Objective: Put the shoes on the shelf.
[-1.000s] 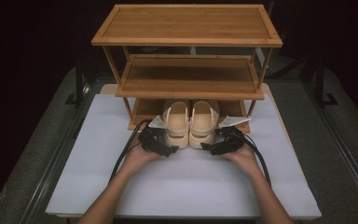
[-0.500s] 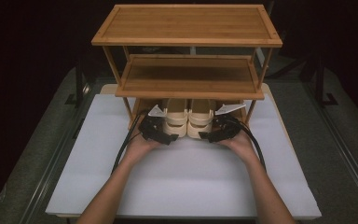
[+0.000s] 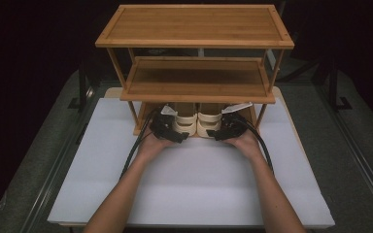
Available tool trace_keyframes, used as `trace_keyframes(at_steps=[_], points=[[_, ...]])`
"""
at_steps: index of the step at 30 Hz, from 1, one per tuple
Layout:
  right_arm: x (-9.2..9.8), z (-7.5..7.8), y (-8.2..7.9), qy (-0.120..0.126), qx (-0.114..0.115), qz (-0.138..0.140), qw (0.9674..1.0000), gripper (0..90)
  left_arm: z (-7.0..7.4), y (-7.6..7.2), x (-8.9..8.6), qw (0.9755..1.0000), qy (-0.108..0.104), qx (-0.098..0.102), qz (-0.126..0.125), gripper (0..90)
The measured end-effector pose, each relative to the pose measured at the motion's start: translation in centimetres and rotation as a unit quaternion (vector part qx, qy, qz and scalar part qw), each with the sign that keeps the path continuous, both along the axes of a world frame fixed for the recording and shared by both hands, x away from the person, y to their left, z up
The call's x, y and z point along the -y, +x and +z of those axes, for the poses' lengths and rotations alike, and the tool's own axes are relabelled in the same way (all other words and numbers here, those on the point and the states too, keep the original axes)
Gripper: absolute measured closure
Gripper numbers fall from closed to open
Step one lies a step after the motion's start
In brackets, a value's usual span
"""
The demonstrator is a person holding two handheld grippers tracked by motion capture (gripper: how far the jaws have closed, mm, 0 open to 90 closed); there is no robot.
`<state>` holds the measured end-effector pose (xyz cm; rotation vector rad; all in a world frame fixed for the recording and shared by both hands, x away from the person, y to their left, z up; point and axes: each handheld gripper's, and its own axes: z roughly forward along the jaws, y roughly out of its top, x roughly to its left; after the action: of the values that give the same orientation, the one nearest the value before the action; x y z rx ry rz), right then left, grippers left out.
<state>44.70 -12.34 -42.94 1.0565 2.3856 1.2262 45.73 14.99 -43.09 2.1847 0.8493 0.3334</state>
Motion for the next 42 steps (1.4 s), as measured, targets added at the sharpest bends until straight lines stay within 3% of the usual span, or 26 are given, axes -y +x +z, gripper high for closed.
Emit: trace_keyframes(at_steps=[4,12,20,24,25,27,34,35,42], points=[[-0.1,-0.1,0.1,-0.009,0.02,-0.014,0.9997,13.7,-0.2,0.7,0.3,1.0,0.007,-0.003,-0.003,0.5],[0.0,-0.1,0.0,-0.004,0.019,-0.016,0.9997,15.4,-0.5,0.7,0.3,0.9998,0.018,-0.003,-0.002,0.6],[0.6,0.3,-0.8,0.012,0.024,-0.014,0.9995,14.1,0.5,-0.3,-0.6,1.0,0.005,0.002,-0.007,1.0],[0.7,0.8,-1.8,0.005,0.012,-0.028,0.9995,13.4,0.8,-1.4,-1.3,0.9996,0.013,0.008,-0.023,0.9],[0.8,0.8,-2.2,0.002,0.021,-0.03,0.9993,13.4,0.9,-1.7,-1.6,0.9995,0.013,0.01,-0.025,0.9],[1.1,0.8,-2.7,0.006,0.007,-0.029,0.9995,12.6,0.9,-2.0,-1.8,0.9994,0.015,0.01,-0.028,0.9],[3.3,0.6,-5.8,0.004,0.009,-0.045,0.999,10.3,1.3,-4.9,-4.4,0.9994,0.01,0.014,-0.03,0.9],[3.5,0.5,-6.2,0.003,0.008,-0.046,0.9989,10.3,1.4,-5.7,-5.1,0.9994,0.001,0.014,-0.03,0.9],[5.8,0.2,-9.4,-0.016,0.015,-0.064,0.9977,9.2,1.8,-8.9,-7.9,0.9993,-0.003,0.028,-0.025,0.9]])
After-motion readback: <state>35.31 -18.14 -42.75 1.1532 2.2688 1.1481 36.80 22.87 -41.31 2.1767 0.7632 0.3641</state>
